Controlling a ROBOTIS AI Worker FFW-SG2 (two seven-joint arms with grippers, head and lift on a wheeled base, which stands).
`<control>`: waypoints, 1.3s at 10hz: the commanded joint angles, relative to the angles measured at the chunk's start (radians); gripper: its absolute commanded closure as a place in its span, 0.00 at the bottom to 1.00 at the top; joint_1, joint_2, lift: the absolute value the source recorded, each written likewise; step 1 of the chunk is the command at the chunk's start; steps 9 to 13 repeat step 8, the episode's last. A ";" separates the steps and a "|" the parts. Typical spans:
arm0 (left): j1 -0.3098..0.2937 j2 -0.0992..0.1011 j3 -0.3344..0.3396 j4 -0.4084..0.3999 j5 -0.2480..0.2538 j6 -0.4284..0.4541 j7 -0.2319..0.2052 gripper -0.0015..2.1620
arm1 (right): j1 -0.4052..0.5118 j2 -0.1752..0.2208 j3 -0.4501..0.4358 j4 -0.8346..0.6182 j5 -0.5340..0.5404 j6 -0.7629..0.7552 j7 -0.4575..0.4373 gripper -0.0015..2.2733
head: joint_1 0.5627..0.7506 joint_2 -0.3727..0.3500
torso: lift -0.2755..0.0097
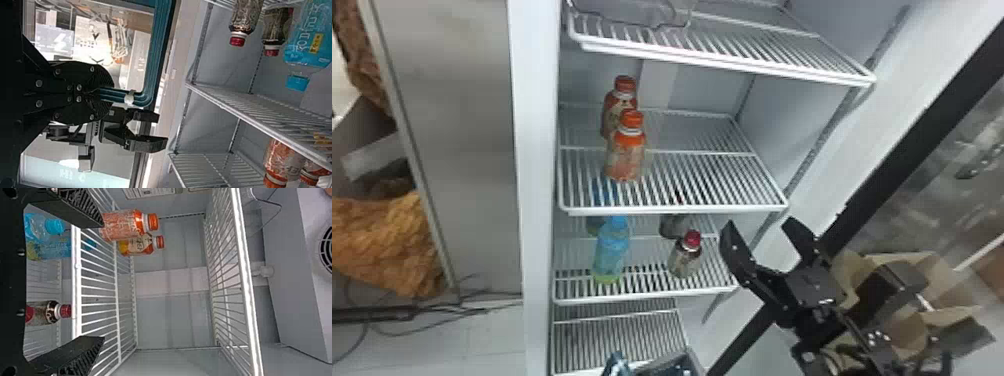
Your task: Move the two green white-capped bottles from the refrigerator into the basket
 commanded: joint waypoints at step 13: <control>0.002 0.000 0.003 0.000 0.000 0.000 -0.001 0.56 | 0.000 0.000 0.000 -0.001 0.003 -0.016 0.000 0.01 | 0.70 0.03 | 0.95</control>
